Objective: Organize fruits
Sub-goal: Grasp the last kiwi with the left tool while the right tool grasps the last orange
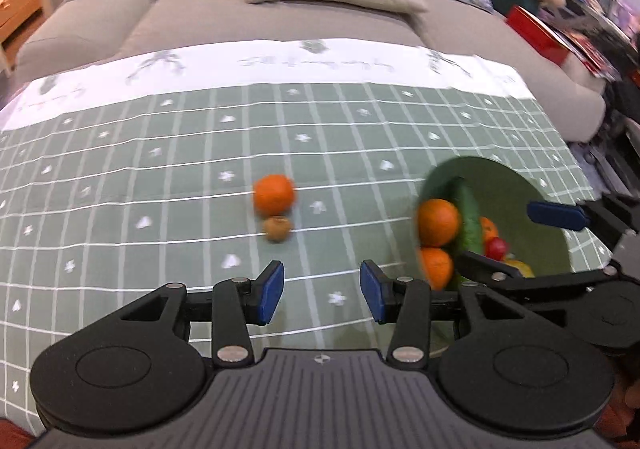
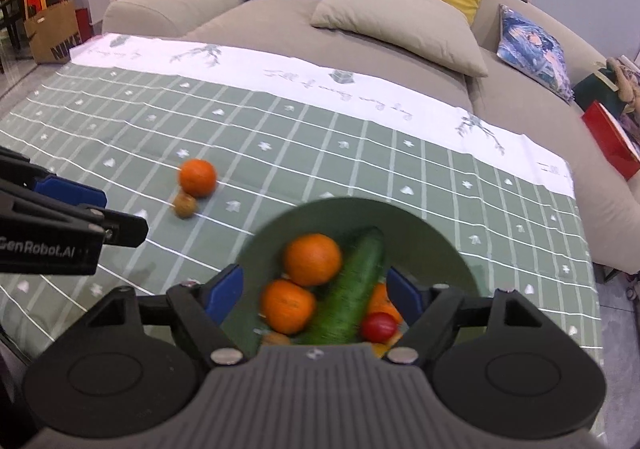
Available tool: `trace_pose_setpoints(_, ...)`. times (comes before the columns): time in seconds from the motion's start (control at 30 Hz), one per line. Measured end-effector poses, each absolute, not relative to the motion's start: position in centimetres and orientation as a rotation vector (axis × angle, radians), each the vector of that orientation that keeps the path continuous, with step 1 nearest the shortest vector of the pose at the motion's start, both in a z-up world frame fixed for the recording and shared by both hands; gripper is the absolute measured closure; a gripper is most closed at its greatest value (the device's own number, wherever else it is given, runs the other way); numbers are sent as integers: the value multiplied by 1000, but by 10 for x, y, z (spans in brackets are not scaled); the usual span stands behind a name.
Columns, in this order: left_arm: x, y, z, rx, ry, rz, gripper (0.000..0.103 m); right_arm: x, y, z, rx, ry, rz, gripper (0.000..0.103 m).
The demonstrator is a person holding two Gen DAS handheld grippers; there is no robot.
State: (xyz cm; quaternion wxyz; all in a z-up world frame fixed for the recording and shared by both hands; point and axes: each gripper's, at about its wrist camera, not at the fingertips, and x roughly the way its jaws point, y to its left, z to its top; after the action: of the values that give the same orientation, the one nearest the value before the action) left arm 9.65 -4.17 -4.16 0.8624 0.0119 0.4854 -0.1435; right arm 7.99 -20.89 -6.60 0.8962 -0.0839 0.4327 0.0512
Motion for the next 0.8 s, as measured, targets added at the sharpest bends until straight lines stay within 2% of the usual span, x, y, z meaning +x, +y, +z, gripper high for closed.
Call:
trace_pose_setpoints(0.27,101,-4,-47,-40,1021,-236,51,82,-178,-63,-131,861,180,28)
trace_pose_setpoints(0.8,115,17,-53,-92,973,-281,51,111,-151,-74,-143,863,262,27)
